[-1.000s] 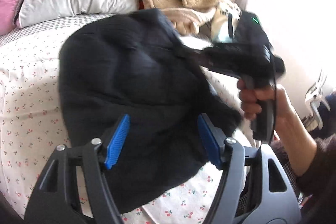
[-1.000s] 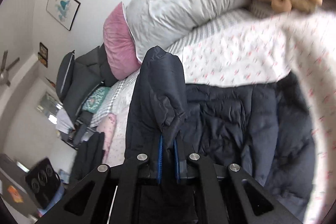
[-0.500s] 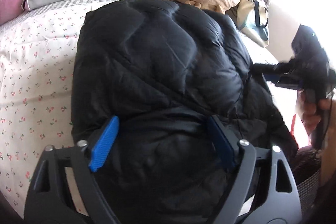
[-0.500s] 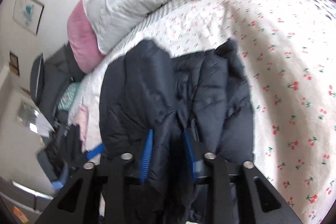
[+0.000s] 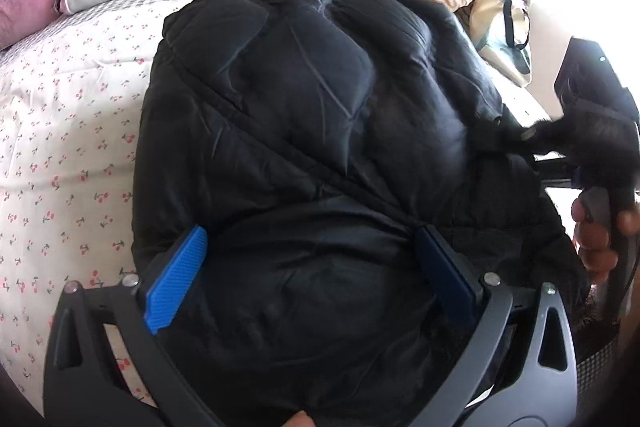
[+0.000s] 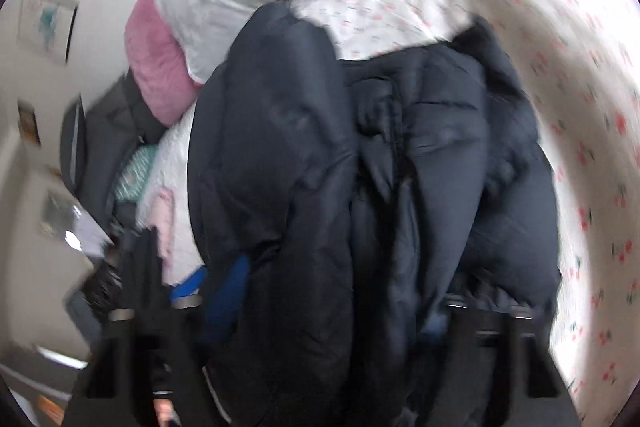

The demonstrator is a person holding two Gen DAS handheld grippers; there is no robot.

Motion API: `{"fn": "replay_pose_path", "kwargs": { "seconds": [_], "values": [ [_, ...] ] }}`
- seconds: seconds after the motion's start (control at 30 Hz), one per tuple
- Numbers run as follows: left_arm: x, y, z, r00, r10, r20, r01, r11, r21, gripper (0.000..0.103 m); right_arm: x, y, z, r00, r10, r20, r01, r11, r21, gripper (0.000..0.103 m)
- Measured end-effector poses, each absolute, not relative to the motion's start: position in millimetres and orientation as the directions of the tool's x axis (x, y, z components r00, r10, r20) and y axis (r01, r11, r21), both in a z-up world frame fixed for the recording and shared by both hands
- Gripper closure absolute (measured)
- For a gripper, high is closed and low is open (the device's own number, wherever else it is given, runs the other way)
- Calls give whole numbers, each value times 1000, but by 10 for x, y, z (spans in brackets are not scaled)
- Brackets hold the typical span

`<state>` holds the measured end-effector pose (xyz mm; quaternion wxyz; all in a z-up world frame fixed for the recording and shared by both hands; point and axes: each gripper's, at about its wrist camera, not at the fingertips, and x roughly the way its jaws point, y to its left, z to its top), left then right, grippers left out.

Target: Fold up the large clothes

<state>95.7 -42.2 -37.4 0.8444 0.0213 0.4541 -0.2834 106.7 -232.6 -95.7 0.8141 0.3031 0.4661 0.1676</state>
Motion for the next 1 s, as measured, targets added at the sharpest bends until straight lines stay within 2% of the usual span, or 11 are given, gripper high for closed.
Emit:
{"fn": "replay_pose_path", "kwargs": {
  "seconds": [0.07, 0.13, 0.27, 0.33, 0.4, 0.43, 0.47, 0.53, 0.67, 0.83, 1.0],
  "values": [
    [997, -340, -288, 453, -458, -765, 479, 849, -224, 1, 1111, -2248, -868, 534, 531, -658, -31, 789, 613, 74],
    [1043, -210, -208, 493, -463, -736, 441, 863, -248, 1, 1173, -2216, -700, 563, 519, -644, -79, 809, 583, 80],
    [1201, 103, -129, 540, -465, -702, 330, 884, -331, 1, 1108, -2438, -260, 655, 523, -545, -170, 806, 567, 81],
    [1258, 190, -138, 560, -460, -689, 298, 888, -350, 1, 1052, -2604, -229, 669, 512, -539, -163, 808, 566, 81],
    [1329, 201, -199, 546, -463, -698, 286, 886, -364, 1, 1065, -2777, -375, 645, 472, -601, -90, 828, 554, 73],
    [1359, 187, -246, 534, -467, -705, 284, 884, -371, 1, 1079, -2857, -520, 614, 431, -661, -31, 850, 525, 58],
    [1388, 163, -300, 518, -471, -714, 283, 882, -376, 1, 1093, -2924, -677, 572, 379, -728, 32, 876, 481, 33],
    [1436, 107, -425, 477, -486, -733, 281, 874, -397, 1, 1124, -3069, -1021, 477, 330, -815, 150, 883, 445, 13],
    [1565, 93, -618, 375, -577, -725, 223, 816, -533, 1, 1104, -3370, -1364, 417, 587, -694, 258, 656, 710, 13],
    [1636, 155, -915, 249, -694, -676, 103, 713, -694, 1, 1124, -3381, -1433, 403, 629, -665, 253, 622, 741, 13],
    [1589, 228, -1344, 115, -827, -550, -103, 541, -835, 0, 1187, -3462, -1649, 377, 663, -647, 270, 589, 761, 6]
  ]
}}
